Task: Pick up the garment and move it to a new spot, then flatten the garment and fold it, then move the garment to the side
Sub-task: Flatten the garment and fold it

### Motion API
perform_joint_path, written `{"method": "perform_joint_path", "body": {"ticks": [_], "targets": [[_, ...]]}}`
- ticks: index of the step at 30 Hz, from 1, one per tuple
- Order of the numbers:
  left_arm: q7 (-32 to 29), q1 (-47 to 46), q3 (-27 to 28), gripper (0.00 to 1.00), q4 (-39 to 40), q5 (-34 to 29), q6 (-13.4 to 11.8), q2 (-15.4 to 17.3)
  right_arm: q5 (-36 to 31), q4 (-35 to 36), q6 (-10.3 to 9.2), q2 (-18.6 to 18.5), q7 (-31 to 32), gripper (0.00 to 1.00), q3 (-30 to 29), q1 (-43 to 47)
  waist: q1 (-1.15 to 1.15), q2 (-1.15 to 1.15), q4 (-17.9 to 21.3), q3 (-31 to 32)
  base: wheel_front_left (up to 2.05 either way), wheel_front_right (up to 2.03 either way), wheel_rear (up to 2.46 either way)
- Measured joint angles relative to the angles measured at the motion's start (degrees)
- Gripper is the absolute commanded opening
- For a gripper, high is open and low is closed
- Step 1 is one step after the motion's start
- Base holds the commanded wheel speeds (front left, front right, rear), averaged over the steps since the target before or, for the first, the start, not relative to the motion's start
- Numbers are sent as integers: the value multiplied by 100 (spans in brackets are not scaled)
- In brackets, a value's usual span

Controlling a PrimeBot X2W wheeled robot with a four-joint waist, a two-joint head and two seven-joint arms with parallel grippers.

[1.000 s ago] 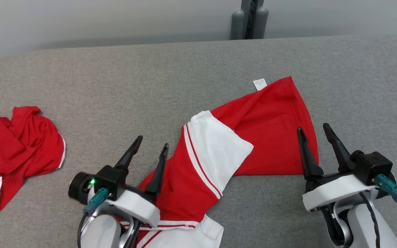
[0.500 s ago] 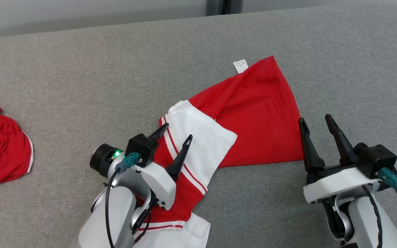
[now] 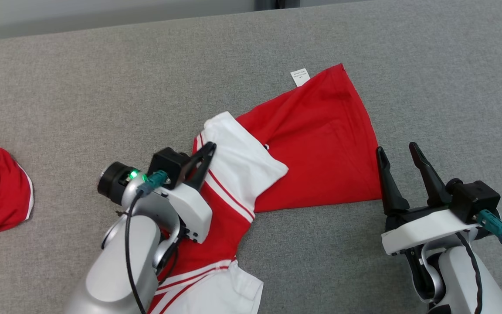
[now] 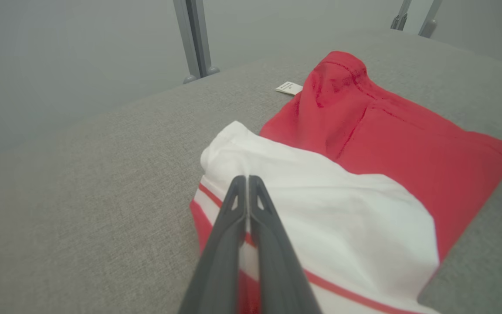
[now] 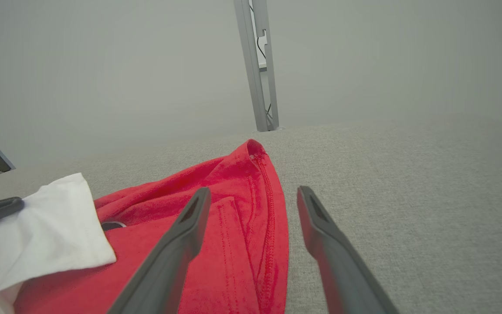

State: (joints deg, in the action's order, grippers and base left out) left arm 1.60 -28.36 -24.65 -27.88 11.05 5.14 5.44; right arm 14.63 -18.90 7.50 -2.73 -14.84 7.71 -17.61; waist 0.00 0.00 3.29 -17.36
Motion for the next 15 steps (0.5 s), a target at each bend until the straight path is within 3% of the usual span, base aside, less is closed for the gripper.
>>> {"method": "perform_joint_path", "body": {"ticks": [7, 15], "targets": [[-137, -371, 347, 0, 215, 225, 26, 375, 58, -14, 0, -1, -7, 100, 59, -69, 0, 0, 25, -4, 0, 0, 0], [-666, -1397, 548, 0, 87, 532, 180, 1095, 147, 55, 0, -2, -8, 100, 194, -241, 0, 0, 196, -214, 0, 0, 0]]}}
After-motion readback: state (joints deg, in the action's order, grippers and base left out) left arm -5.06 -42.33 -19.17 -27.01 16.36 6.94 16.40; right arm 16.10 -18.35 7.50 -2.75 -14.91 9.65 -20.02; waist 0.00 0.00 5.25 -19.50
